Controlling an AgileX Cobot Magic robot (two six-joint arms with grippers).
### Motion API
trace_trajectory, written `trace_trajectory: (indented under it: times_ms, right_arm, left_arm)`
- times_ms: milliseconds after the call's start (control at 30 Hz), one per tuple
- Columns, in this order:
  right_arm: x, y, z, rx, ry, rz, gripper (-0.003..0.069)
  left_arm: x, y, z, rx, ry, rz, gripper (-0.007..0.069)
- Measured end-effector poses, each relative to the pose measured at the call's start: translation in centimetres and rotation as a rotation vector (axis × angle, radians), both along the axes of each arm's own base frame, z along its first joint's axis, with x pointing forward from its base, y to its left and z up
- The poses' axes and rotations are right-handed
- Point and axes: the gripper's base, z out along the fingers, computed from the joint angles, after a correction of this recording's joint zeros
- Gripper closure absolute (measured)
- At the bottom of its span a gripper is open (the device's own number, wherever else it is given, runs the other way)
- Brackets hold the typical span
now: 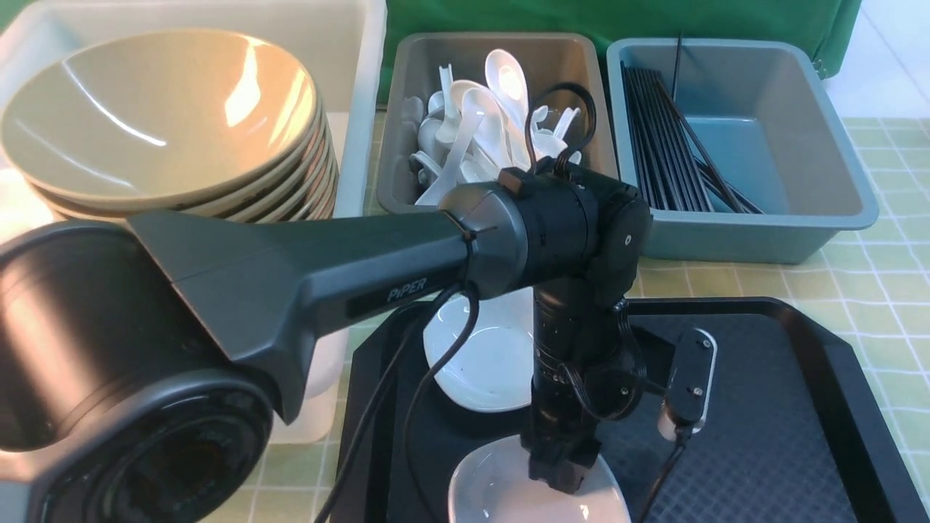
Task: On green table put chopsticks spoon bowls plates into blue grey white boxes.
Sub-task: 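Grasp the small white bowl on the black tray by its rim with the left gripper, then place the white bowl into the white bin with the other dishes with the left gripper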
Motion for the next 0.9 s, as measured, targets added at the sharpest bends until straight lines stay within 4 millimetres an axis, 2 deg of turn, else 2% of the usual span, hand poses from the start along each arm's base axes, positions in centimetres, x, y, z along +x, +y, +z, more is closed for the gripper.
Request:
trace_trajectory:
  times_ms: [33,67,100,433,533,633,900]
  right_arm:
    - [0.0,0.0,0.0,-0.001,0.0,0.0,0.0538]
    - [0.0,0.0,0.0,-0.001,0.0,0.0,0.0538]
    - [0.0,0.0,0.0,-0.001,0.0,0.0,0.0536]
    - [0.0,0.0,0.0,-0.005,-0.001,-0.004,0.0526]
    - [0.0,-0.1,0.0,-0.006,-0.002,-0.005,0.0523]
    - [0.1,-0.1,0.0,-0.006,-0.004,-0.007,0.0518]
    - [0.1,-0.1,0.0,-0.001,0.002,-0.014,0.0515]
  left_arm:
    - [-0.1,0.0,0.0,0.005,0.011,0.032,0.0435]
    - [-0.1,0.0,0.0,0.006,0.011,0.036,0.0447]
    - [-0.2,0.1,-0.1,0.019,0.034,0.071,0.0496]
    - [-0.4,-0.2,0.4,0.005,0.082,0.243,0.0505]
    - [-0.1,-0.1,1.7,-0.038,0.112,0.328,0.0575]
    - [0.8,0.4,3.2,-0.121,0.16,0.424,0.0611]
    - [4.6,2.7,4.9,-0.335,0.38,0.688,0.0609]
